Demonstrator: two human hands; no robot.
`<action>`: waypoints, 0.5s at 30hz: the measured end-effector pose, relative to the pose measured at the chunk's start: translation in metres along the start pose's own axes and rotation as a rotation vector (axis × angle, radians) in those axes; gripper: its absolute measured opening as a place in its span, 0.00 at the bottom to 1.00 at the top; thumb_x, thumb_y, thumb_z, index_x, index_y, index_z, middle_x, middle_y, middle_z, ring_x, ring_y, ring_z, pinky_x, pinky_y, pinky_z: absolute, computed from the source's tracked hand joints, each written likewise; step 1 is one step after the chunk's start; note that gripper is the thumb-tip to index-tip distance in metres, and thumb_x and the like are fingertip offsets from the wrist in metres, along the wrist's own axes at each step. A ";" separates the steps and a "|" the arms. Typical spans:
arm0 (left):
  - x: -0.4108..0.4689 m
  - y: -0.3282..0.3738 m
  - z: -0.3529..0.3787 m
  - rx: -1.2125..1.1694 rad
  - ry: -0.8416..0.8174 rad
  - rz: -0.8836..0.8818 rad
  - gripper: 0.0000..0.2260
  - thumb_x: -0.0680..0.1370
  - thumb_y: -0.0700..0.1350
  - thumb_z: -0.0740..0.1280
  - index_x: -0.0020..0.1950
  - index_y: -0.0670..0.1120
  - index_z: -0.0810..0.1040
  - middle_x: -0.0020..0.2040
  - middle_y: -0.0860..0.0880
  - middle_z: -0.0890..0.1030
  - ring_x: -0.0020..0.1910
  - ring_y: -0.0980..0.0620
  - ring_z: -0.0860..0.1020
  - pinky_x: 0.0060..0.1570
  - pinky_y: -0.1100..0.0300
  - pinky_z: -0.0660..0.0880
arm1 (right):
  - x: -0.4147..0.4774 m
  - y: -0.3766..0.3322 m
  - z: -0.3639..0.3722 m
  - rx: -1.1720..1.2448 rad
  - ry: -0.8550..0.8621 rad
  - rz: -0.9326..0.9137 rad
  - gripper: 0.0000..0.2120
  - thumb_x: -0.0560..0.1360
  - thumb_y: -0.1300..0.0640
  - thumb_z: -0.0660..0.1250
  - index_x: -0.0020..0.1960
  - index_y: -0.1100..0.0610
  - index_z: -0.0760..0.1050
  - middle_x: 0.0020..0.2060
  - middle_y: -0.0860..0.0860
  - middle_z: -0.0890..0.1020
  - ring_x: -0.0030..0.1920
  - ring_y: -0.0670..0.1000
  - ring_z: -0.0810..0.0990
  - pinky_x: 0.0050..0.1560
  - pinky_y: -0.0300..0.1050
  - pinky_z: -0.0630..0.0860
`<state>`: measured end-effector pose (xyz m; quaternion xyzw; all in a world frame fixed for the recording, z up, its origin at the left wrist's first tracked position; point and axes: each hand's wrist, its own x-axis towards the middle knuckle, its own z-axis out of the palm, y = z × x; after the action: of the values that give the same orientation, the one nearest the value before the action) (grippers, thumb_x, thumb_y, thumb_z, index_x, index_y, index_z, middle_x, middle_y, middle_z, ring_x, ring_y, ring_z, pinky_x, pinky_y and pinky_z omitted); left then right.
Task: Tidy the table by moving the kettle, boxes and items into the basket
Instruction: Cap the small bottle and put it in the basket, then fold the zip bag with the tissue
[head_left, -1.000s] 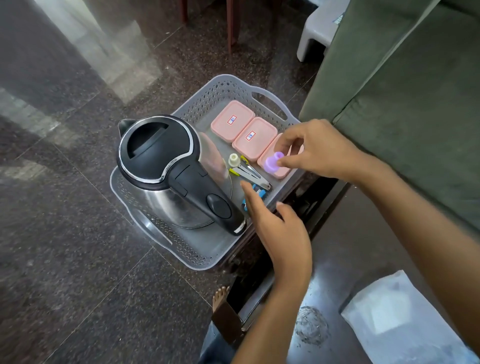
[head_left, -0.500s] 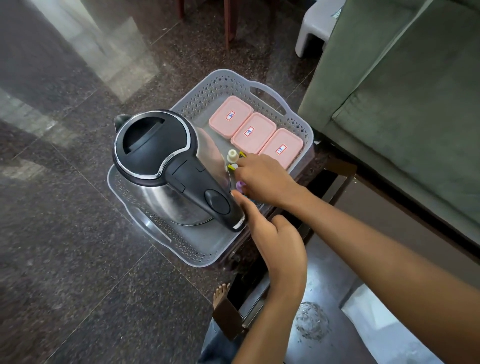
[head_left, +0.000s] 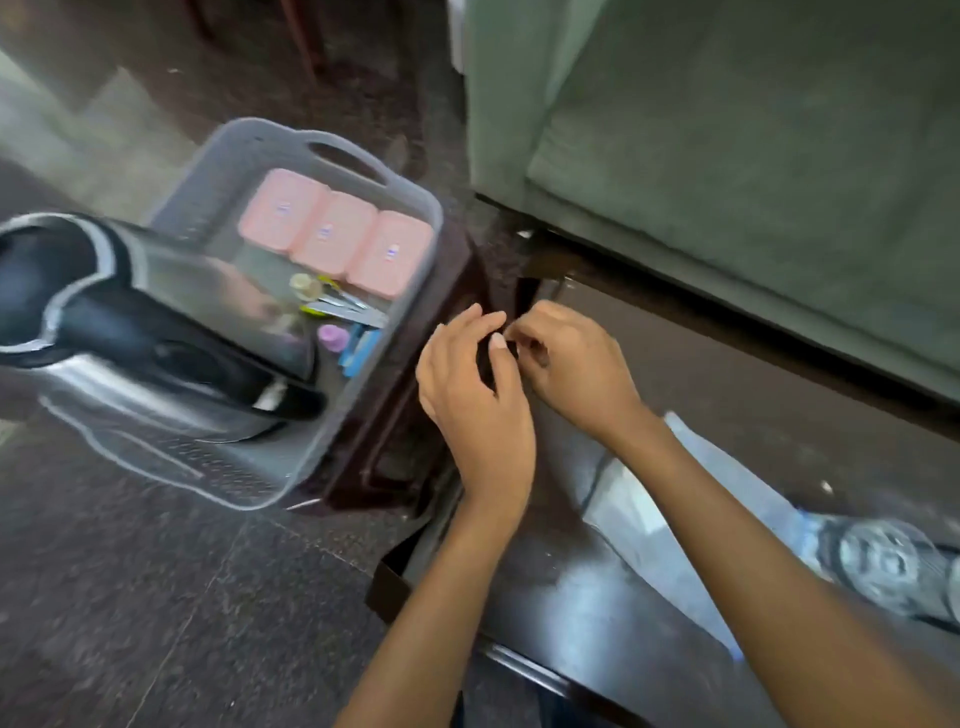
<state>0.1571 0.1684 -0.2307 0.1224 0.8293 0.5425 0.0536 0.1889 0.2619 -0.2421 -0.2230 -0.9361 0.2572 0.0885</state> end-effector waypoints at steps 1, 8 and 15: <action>-0.013 0.004 0.011 0.002 -0.059 0.007 0.10 0.75 0.42 0.60 0.52 0.47 0.79 0.56 0.52 0.80 0.60 0.49 0.74 0.63 0.51 0.66 | -0.022 0.015 -0.008 -0.006 0.014 0.046 0.07 0.71 0.63 0.63 0.46 0.58 0.78 0.40 0.54 0.79 0.43 0.56 0.78 0.35 0.48 0.75; -0.080 -0.012 0.078 0.117 -0.655 -0.137 0.10 0.79 0.44 0.60 0.55 0.44 0.79 0.53 0.50 0.80 0.51 0.56 0.75 0.47 0.71 0.65 | -0.199 0.087 -0.025 0.221 0.275 0.526 0.07 0.70 0.64 0.63 0.41 0.60 0.80 0.37 0.53 0.81 0.36 0.50 0.78 0.36 0.45 0.76; -0.102 -0.035 0.123 0.506 -0.800 0.294 0.16 0.79 0.44 0.60 0.66 0.44 0.71 0.66 0.45 0.73 0.64 0.46 0.71 0.64 0.53 0.66 | -0.313 0.117 0.000 0.405 0.407 1.133 0.08 0.71 0.70 0.65 0.44 0.61 0.80 0.43 0.58 0.81 0.40 0.57 0.79 0.44 0.51 0.76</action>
<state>0.2780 0.2375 -0.3174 0.4460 0.8233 0.2366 0.2594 0.5094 0.2070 -0.3188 -0.7069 -0.5703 0.3885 0.1552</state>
